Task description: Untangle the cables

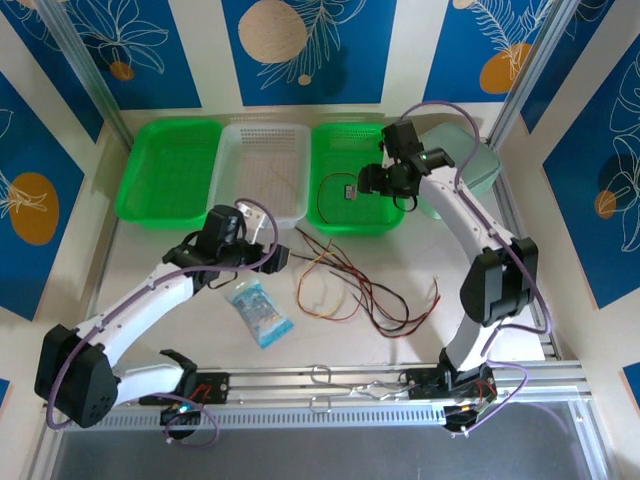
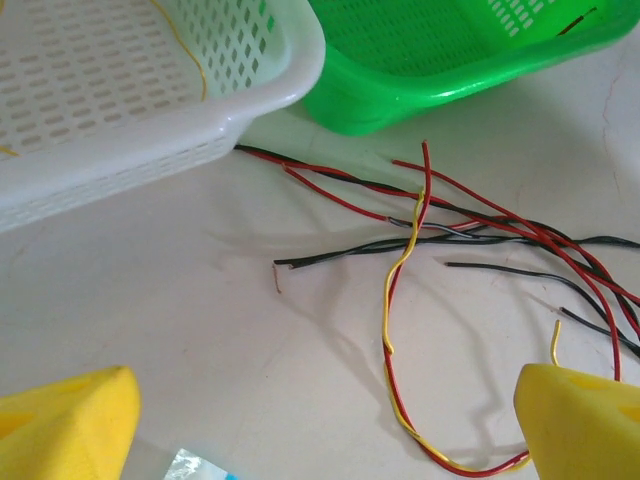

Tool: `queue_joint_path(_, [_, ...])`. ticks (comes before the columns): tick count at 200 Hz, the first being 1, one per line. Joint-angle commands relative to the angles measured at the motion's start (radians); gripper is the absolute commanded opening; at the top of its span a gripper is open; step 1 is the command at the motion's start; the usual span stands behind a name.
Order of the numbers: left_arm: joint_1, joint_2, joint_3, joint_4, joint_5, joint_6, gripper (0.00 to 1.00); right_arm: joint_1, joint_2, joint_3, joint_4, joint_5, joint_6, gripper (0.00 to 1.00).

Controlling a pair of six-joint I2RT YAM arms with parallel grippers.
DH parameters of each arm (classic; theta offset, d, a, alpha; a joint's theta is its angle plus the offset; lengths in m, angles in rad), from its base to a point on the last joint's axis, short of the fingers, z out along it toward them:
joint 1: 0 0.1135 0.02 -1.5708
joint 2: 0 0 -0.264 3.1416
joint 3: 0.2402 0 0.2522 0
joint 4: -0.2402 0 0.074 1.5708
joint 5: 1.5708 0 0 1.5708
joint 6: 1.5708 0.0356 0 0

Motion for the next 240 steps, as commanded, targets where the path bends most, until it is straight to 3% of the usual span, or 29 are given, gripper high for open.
queue_joint_path(1, [-0.021, -0.033, -0.031, 0.037, -0.018, -0.051, 0.95, 0.065, -0.115, -0.131, 0.032, -0.046, 0.093, 0.64])
queue_joint_path(30, [-0.021, -0.023, -0.048, 0.052, 0.035, -0.115, 0.94, 0.108, -0.287, -0.394, 0.212, -0.124, 0.326, 0.57])
queue_joint_path(46, [-0.021, -0.019, -0.061, 0.065, 0.052, -0.143, 0.93, 0.176, -0.356, -0.523, 0.333, -0.102, 0.453, 0.54])
queue_joint_path(88, [-0.023, 0.019, -0.088, 0.111, 0.088, -0.185, 0.84, 0.292, -0.363, -0.681, 0.475, -0.042, 0.718, 0.54])
queue_joint_path(127, [-0.097, 0.137, -0.085, 0.182, -0.024, -0.154, 0.66, 0.275, -0.365, -0.677, 0.467, -0.034, 0.708, 0.53])
queue_joint_path(151, [-0.138, 0.243, -0.033, 0.179, -0.077, -0.120, 0.61, 0.239, -0.397, -0.683, 0.444, -0.033, 0.685, 0.53])
queue_joint_path(205, [-0.168, 0.401, 0.061, 0.210, -0.039, -0.120, 0.49, 0.161, -0.477, -0.725, 0.423, -0.036, 0.668, 0.53])
queue_joint_path(240, [-0.179, 0.460, 0.082, 0.244, -0.018, -0.124, 0.46, 0.146, -0.490, -0.742, 0.418, -0.036, 0.670, 0.52])
